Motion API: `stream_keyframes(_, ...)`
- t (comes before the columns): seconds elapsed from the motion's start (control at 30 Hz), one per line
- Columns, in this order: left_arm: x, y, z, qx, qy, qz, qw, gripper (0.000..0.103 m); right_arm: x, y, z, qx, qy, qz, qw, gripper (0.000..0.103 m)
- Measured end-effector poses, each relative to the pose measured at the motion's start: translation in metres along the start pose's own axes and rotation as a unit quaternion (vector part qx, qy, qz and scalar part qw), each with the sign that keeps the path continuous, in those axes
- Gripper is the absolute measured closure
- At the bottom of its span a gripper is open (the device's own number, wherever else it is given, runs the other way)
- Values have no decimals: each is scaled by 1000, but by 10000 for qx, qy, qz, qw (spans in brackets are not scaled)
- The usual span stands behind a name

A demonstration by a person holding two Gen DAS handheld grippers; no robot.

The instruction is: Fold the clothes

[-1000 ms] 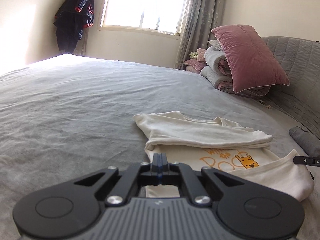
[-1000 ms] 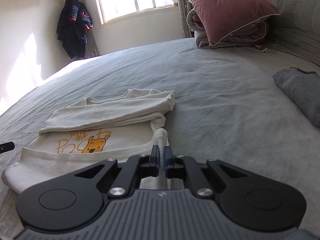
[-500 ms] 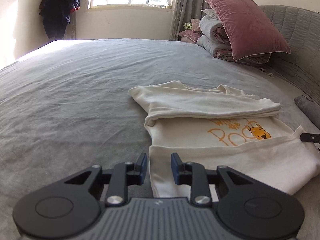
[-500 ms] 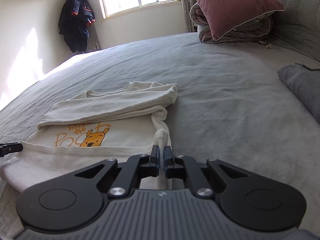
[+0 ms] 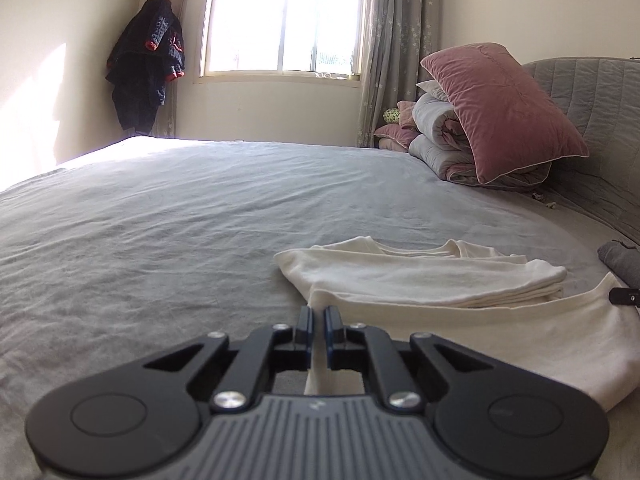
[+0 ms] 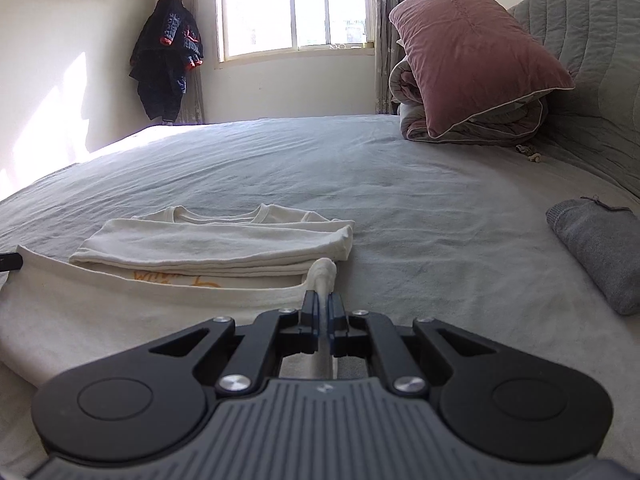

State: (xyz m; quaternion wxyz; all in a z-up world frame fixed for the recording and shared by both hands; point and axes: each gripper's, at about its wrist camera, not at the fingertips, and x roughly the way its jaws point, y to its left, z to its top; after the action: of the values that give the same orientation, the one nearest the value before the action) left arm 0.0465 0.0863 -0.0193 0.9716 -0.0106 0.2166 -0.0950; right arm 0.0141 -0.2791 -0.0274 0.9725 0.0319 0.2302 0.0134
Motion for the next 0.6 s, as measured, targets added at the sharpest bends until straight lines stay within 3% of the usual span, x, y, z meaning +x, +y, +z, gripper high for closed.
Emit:
stream_keyframes(0.3, 56, -2, 1, -79, 501, 293, 9983, 97, 53, -9, 7, 168, 373, -122, 9991, 97)
stream_keyframes(0.53, 65, 6, -11, -245, 839, 354, 9955, 91, 73, -14, -5, 195, 697, -219, 9971, 97)
stream_keyframes(0.6, 58, 16, -5, -553, 934, 255, 9938, 81, 68, -14, 0, 174, 746, -198, 9969, 83)
